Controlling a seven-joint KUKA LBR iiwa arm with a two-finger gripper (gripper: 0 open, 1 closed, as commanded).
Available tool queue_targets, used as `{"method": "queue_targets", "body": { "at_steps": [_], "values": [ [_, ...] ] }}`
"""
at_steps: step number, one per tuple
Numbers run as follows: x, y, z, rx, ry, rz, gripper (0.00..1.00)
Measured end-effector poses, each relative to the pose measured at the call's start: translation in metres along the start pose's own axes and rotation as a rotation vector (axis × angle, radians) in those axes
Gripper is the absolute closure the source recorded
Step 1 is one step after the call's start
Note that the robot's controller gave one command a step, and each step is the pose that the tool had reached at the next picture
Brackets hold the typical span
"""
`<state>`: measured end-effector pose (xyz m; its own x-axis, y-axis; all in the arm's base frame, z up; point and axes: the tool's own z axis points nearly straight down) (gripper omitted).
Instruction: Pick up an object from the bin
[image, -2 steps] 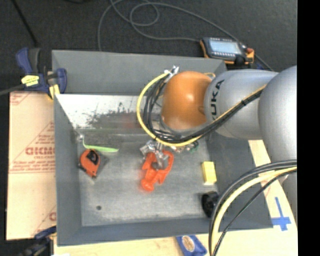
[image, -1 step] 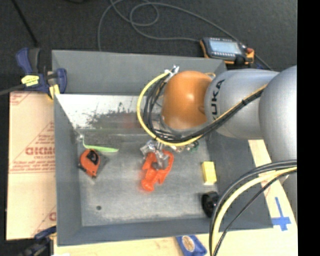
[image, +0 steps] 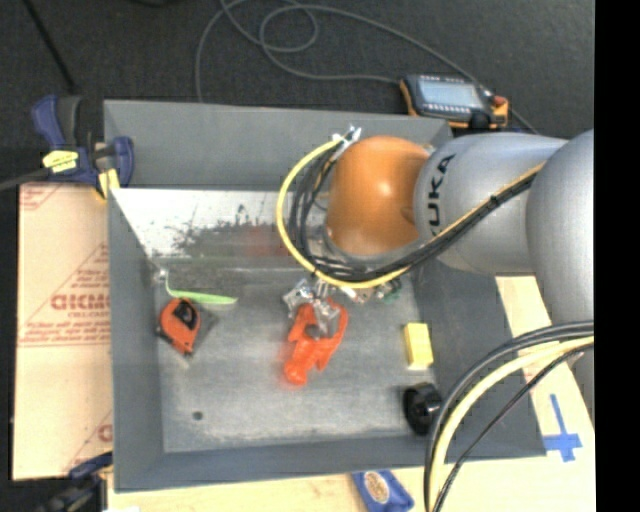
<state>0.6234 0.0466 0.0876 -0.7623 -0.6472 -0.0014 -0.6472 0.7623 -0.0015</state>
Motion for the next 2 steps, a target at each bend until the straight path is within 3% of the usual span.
{"method": "queue_targets", "body": {
  "at_steps": [2],
  "values": [
    [-0.001,-0.001,-0.04,0.003,-0.004,0.002,1.0]
  ]
}}
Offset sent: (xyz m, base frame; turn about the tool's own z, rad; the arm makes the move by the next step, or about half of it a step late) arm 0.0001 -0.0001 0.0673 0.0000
